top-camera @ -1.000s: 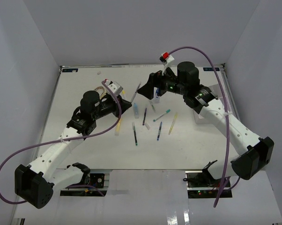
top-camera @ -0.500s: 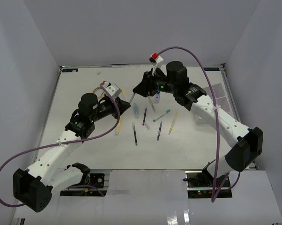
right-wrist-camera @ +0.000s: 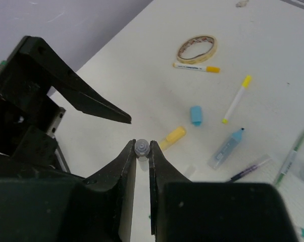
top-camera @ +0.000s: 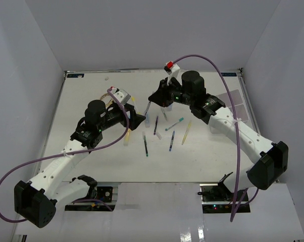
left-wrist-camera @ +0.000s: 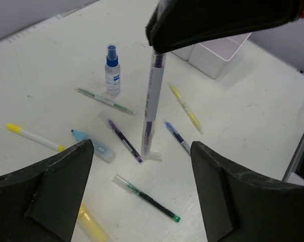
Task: Sort the stationery into containers
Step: Place the pen in the storage box.
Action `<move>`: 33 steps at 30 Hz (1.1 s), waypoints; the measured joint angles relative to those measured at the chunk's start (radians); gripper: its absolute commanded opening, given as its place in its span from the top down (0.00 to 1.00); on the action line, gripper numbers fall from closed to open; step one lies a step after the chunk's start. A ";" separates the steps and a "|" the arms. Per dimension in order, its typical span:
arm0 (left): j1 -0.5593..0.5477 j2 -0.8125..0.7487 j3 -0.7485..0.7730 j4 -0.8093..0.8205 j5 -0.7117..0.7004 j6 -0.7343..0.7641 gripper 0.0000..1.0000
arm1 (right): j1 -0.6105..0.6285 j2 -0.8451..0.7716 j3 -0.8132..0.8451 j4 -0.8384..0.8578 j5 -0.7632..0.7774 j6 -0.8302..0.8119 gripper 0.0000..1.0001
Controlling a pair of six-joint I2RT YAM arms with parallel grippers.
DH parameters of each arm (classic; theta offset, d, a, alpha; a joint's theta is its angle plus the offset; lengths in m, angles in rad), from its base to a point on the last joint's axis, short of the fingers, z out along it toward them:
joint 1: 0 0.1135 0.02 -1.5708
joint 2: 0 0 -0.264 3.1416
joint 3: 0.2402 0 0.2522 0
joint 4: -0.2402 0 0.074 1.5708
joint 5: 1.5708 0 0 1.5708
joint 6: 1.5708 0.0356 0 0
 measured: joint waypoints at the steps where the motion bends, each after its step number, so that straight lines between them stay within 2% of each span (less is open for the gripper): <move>1: 0.000 0.001 0.000 0.000 -0.006 -0.007 0.06 | -0.002 -0.016 -0.017 -0.009 0.026 -0.013 0.92; 3: 0.000 0.006 0.000 0.001 -0.022 -0.018 0.02 | -0.013 -0.050 -0.041 -0.050 0.106 -0.038 0.92; 7: 0.000 0.037 0.002 -0.014 -0.077 -0.047 0.02 | -0.067 -0.135 -0.063 -0.135 0.334 -0.097 0.92; 12: 0.000 0.140 0.040 -0.089 -0.207 -0.099 0.02 | -0.267 -0.241 -0.084 -0.180 0.593 -0.159 0.92; 17: 0.000 0.230 0.076 -0.172 -0.314 -0.142 0.02 | -0.440 -0.234 -0.083 -0.186 0.776 -0.228 0.92; 24: 0.000 0.233 0.076 -0.217 -0.379 -0.164 0.02 | -0.605 -0.072 -0.061 -0.185 0.828 -0.263 0.92; 33: 0.000 0.217 0.076 -0.227 -0.423 -0.176 0.02 | -0.731 0.040 -0.061 -0.141 0.761 -0.251 0.92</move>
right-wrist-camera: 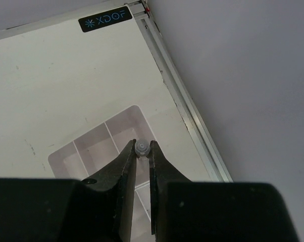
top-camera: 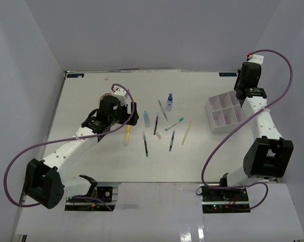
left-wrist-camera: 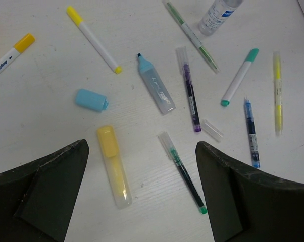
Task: Sort the stationery into containers
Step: Place the pen in the storage box.
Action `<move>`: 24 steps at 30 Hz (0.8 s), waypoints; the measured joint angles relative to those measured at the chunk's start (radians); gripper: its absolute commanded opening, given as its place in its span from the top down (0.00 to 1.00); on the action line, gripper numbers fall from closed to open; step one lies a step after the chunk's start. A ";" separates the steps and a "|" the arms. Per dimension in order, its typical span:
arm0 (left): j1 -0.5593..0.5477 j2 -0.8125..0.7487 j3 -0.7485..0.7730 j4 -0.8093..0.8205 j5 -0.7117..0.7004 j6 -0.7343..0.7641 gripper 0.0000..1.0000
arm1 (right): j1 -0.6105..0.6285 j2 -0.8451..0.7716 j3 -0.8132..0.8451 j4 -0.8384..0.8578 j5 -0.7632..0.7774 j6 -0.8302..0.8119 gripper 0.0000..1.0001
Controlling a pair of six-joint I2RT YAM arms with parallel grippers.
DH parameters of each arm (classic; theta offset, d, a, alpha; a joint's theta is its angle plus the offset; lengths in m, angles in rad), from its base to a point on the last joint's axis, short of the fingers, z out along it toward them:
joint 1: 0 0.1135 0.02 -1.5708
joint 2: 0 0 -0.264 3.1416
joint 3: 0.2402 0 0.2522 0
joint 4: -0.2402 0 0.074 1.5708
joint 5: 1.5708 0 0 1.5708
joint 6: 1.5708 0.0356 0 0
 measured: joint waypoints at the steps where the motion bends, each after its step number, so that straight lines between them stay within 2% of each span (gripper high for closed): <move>1: 0.000 0.000 0.000 0.000 -0.002 -0.001 0.02 | -0.007 0.006 0.000 0.008 -0.006 0.000 0.92; 3: 0.000 -0.002 0.000 -0.002 -0.006 -0.002 0.02 | -0.012 0.019 0.000 0.023 -0.015 0.000 0.90; 11: 0.000 -0.005 0.000 -0.003 -0.014 -0.002 0.02 | -0.014 0.103 -0.010 0.052 -0.046 0.018 0.65; 12: 0.000 -0.005 0.000 -0.004 -0.014 -0.002 0.02 | -0.014 0.106 -0.016 0.053 -0.048 0.022 0.61; 13: 0.000 -0.005 0.000 -0.004 -0.014 -0.002 0.02 | -0.014 0.106 -0.023 0.052 -0.048 0.026 0.53; 15: 0.000 -0.005 0.000 -0.004 -0.014 -0.002 0.02 | -0.014 0.106 -0.024 0.050 -0.048 0.030 0.46; 22: 0.000 -0.005 0.000 -0.004 -0.014 -0.003 0.02 | -0.014 0.047 -0.036 0.043 -0.096 0.034 0.23; 24: 0.000 -0.004 0.000 -0.004 -0.014 -0.006 0.02 | -0.013 -0.002 -0.049 0.031 -0.126 0.039 0.22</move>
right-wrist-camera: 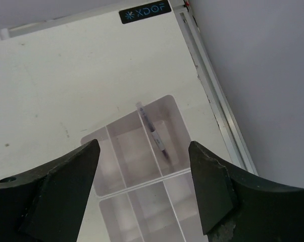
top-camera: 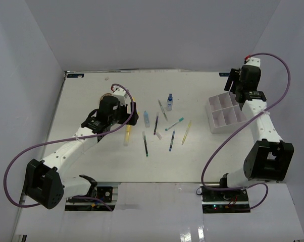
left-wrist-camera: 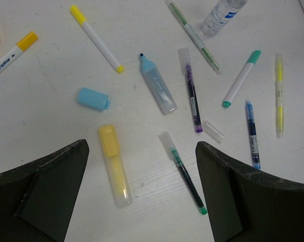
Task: Sort the stationery into containers
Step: Place the pen in the storage box.
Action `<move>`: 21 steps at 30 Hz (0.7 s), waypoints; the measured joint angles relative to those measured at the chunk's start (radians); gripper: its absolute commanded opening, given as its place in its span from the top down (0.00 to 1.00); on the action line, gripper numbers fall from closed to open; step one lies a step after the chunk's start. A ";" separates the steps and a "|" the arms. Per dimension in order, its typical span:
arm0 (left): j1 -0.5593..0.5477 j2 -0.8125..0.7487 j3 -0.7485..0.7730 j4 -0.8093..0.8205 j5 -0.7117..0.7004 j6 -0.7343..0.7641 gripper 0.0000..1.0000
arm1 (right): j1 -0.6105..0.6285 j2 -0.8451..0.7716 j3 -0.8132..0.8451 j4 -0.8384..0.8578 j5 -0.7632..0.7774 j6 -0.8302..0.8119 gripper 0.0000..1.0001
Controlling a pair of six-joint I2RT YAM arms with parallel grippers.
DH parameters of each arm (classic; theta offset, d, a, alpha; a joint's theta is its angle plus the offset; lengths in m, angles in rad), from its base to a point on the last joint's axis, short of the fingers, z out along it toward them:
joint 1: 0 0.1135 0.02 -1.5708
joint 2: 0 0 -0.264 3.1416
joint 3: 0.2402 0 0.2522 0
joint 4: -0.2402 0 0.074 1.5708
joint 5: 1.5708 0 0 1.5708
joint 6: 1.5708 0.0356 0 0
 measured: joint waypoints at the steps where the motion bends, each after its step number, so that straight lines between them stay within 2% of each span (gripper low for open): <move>1: 0.000 0.002 0.000 0.000 0.000 -0.003 0.02 | 0.005 -0.027 -0.009 -0.001 -0.021 0.003 0.21; 6: 0.000 0.023 0.007 -0.015 -0.007 -0.016 0.02 | 0.065 -0.185 -0.089 -0.002 -0.113 0.018 0.21; 12: 0.000 0.061 0.012 -0.032 -0.015 -0.035 0.02 | 0.212 -0.364 -0.329 0.014 -0.187 0.035 0.21; 16: 0.000 0.082 0.017 -0.054 -0.022 -0.060 0.02 | 0.261 -0.434 -0.459 -0.003 -0.195 0.051 0.21; 21: 0.000 0.102 0.020 -0.085 -0.048 -0.078 0.02 | 0.327 -0.463 -0.519 -0.003 -0.195 0.087 0.21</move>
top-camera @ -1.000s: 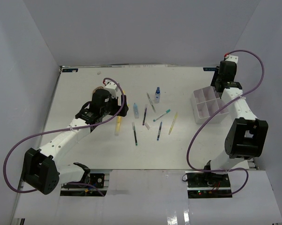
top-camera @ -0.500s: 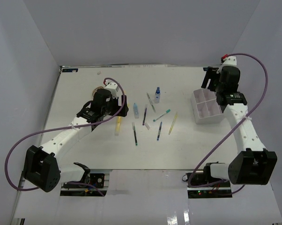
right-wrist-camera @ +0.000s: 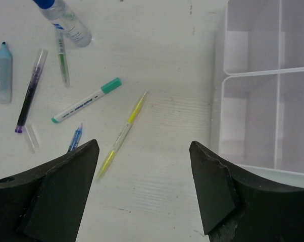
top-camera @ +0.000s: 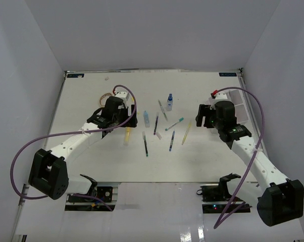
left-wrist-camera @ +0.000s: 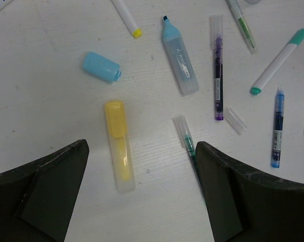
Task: Sort the stationery into containers
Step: Place the pen in the storage box, then pick up the pen from the center of the board.
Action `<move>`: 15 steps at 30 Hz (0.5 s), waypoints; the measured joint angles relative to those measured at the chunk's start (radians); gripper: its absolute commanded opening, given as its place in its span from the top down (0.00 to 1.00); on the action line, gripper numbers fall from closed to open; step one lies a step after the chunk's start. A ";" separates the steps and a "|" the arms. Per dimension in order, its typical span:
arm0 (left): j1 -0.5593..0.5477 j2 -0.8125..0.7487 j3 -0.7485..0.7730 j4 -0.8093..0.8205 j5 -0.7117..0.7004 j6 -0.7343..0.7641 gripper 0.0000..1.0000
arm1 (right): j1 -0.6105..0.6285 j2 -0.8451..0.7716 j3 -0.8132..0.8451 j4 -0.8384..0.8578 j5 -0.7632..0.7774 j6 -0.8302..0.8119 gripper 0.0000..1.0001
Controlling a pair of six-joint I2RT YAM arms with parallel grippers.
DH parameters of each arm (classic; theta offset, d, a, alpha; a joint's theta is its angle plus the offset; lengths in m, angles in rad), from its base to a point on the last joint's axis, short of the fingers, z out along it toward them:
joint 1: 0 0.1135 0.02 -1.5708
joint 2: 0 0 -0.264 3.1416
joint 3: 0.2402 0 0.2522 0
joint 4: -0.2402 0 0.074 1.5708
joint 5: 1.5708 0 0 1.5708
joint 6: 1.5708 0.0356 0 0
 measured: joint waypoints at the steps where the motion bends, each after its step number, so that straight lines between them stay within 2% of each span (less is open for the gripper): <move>1: 0.000 0.003 0.001 -0.003 -0.003 -0.001 0.02 | 0.016 0.000 -0.008 0.001 0.000 0.007 0.21; 5: 0.000 0.012 0.006 -0.008 -0.012 -0.004 0.02 | 0.092 0.029 -0.051 0.003 0.016 0.057 0.24; 9: 0.000 0.015 0.006 -0.014 -0.017 -0.004 0.02 | 0.144 0.126 -0.057 0.005 0.059 0.121 0.28; 15: 0.000 0.016 0.012 -0.026 -0.044 -0.003 0.02 | 0.158 0.287 -0.011 -0.003 0.146 0.233 0.34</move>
